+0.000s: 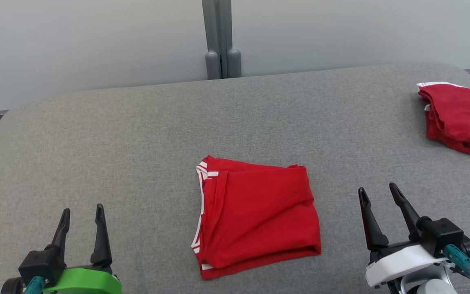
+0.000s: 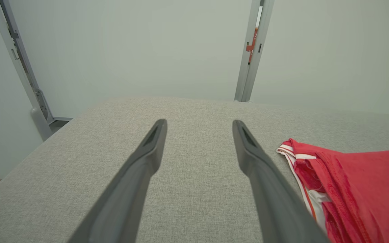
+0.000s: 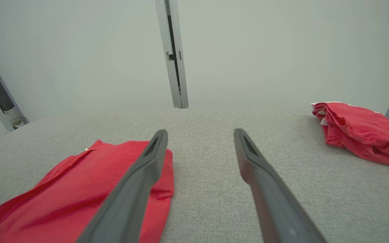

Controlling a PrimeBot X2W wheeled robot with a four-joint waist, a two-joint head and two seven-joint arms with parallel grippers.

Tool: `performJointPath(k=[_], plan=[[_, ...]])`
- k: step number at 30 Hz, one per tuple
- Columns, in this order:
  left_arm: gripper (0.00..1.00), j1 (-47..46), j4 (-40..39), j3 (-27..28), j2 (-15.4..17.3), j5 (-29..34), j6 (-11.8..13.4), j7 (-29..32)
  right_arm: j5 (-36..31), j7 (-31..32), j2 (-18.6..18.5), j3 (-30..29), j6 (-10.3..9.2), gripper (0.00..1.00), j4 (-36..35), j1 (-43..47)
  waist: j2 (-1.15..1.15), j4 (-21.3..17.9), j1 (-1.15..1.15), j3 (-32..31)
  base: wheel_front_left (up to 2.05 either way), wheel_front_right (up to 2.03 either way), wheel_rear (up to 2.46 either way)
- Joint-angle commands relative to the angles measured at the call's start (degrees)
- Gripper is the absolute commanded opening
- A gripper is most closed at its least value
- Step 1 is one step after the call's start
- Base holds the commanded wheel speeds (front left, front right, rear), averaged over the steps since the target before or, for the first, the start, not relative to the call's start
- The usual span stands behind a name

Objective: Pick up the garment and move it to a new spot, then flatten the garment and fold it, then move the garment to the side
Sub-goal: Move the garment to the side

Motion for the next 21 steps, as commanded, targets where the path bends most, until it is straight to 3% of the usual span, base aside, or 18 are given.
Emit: performJointPath(k=[1,21], plan=[[1.00,0.7,0.0,0.3,0.0,0.3,-0.2,-0.1,-0.2,-0.2,-0.3,0.1,0.00,1.00,0.2,0.2,0.00,0.0,0.00,0.0,0.00,0.00,0.00],[1.00,0.8,-0.1,0.8,-0.4,0.7,-0.4,-0.1,-0.1,-0.2,-0.5,1.0,0.00,1.00,0.8,-0.5,0.00,-0.1,0.00,0.4,0.00,0.00,0.00]])
